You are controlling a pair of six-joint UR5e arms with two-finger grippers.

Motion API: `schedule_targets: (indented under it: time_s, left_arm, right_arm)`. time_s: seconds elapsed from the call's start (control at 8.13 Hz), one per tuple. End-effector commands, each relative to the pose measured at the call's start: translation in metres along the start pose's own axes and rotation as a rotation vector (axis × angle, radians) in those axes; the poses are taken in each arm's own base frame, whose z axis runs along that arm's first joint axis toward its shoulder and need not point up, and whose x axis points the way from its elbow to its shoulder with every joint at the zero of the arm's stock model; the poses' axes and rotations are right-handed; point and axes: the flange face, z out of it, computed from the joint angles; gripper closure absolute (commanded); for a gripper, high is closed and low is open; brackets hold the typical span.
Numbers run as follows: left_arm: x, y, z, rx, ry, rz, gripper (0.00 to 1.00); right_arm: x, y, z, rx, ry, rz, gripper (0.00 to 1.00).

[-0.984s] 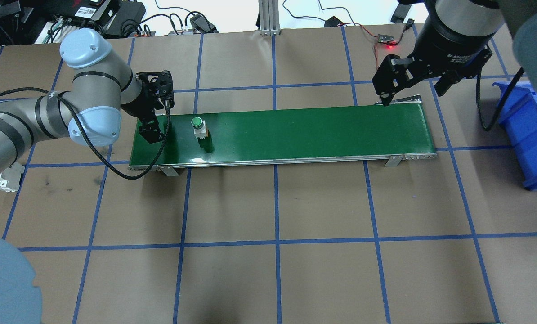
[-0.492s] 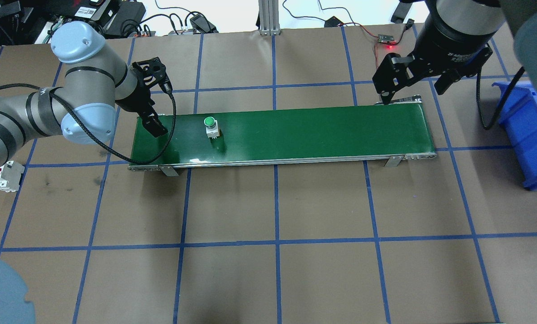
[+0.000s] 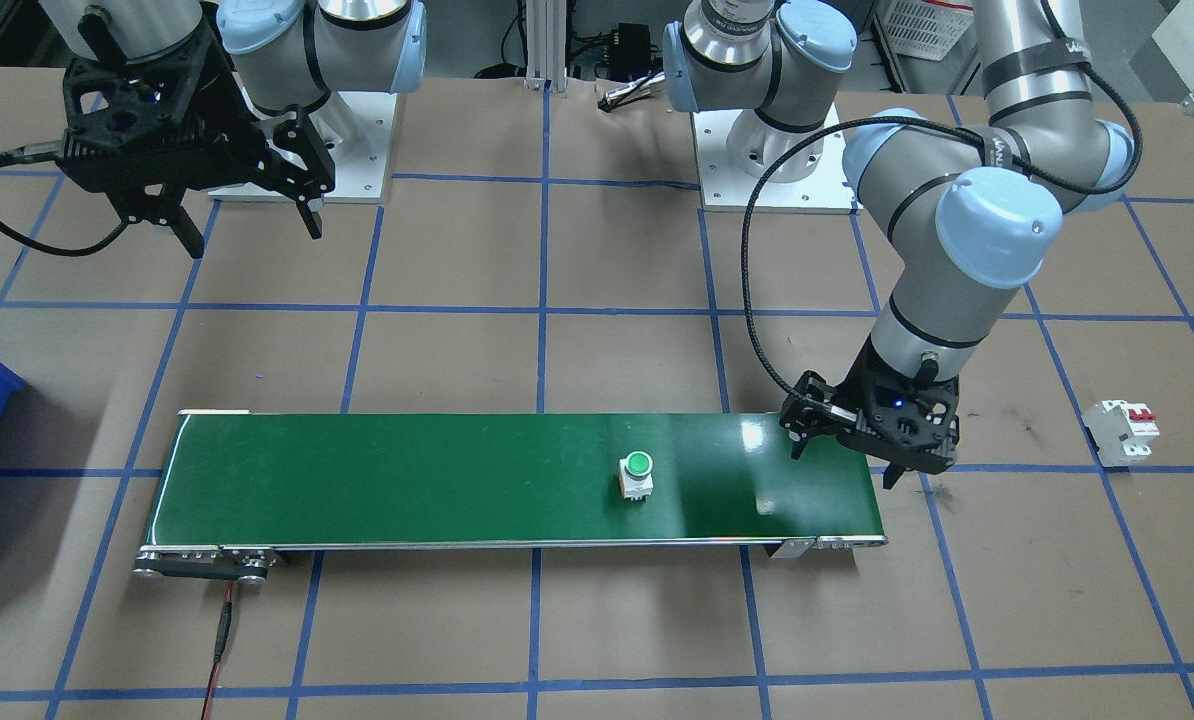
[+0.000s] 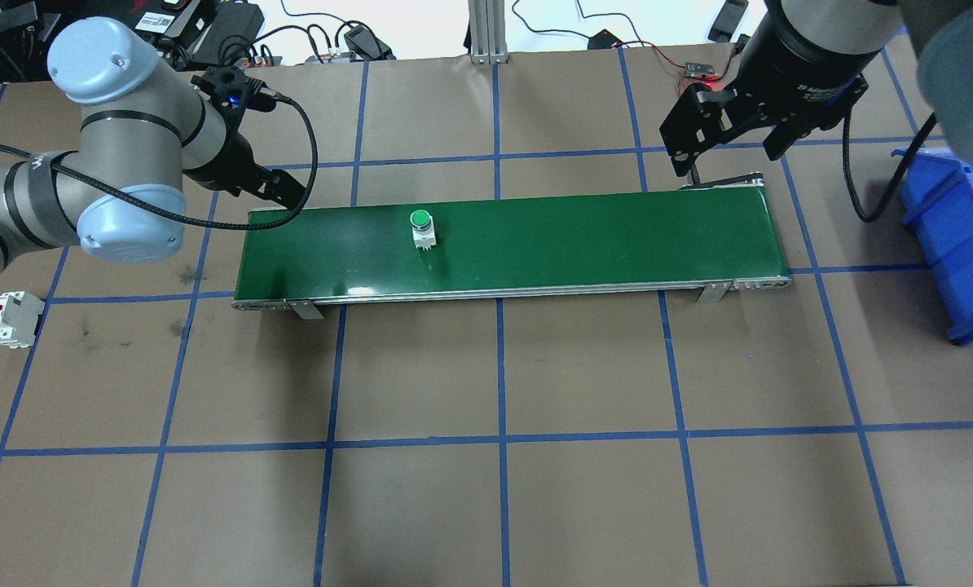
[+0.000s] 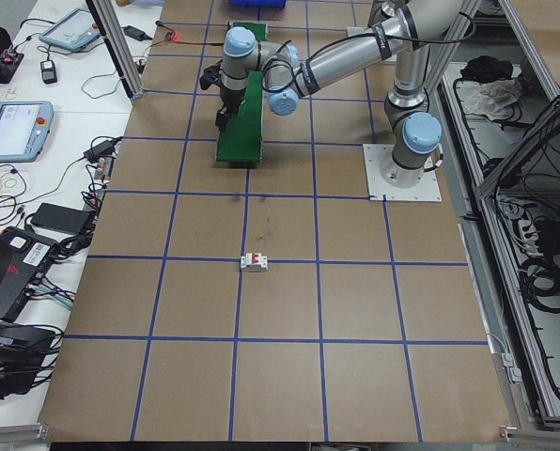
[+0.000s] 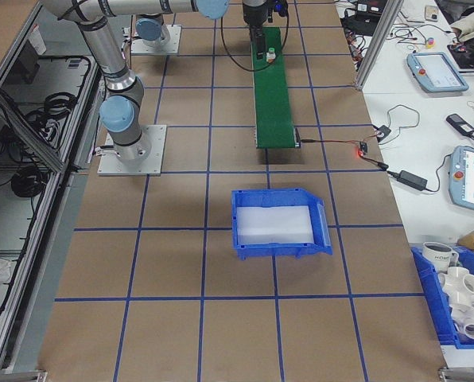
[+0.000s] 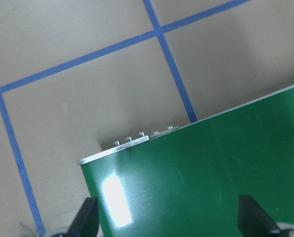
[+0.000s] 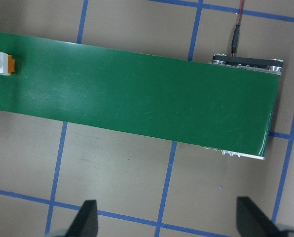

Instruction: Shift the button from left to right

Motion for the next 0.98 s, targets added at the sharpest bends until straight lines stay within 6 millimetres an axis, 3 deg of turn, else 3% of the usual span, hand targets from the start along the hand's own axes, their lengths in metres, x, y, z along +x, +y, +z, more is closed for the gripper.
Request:
schedule_targets:
  time_s: [0.0,0.12,0.25,0.37,0.49,0.61,0.86]
  left_arm:
    - [-0.001,0.001,-0.023,0.027,-0.038,-0.369,0.00]
    - [-0.005,0.006,-0.022,-0.031,-0.089,-0.407,0.00]
    - [0.002,0.014,-0.019,-0.132,-0.073,-0.468,0.00]
    - [0.004,0.006,-0.039,-0.129,-0.073,-0.493,0.00]
    - [0.004,-0.001,-0.067,-0.152,-0.064,-0.512,0.00]
    - [0.010,-0.014,-0.107,-0.151,-0.062,-0.541,0.00]
    - [0.033,-0.044,-0.177,-0.168,-0.054,-0.525,0.00]
  right_arm:
    - [0.023,-0.005,0.005,-0.009,0.001,-0.005,0.00]
    - [0.024,-0.012,0.013,-0.014,-0.019,0.012,0.00]
    - [0.028,-0.023,0.035,-0.053,-0.024,0.037,0.00]
    - [0.031,-0.031,0.043,-0.042,-0.022,0.038,0.00]
    - [0.033,-0.038,0.051,-0.038,-0.026,0.036,0.00]
    - [0.039,-0.054,0.076,-0.046,-0.028,0.036,0.00]
    - [0.037,-0.073,0.100,-0.016,-0.088,0.052,0.00]
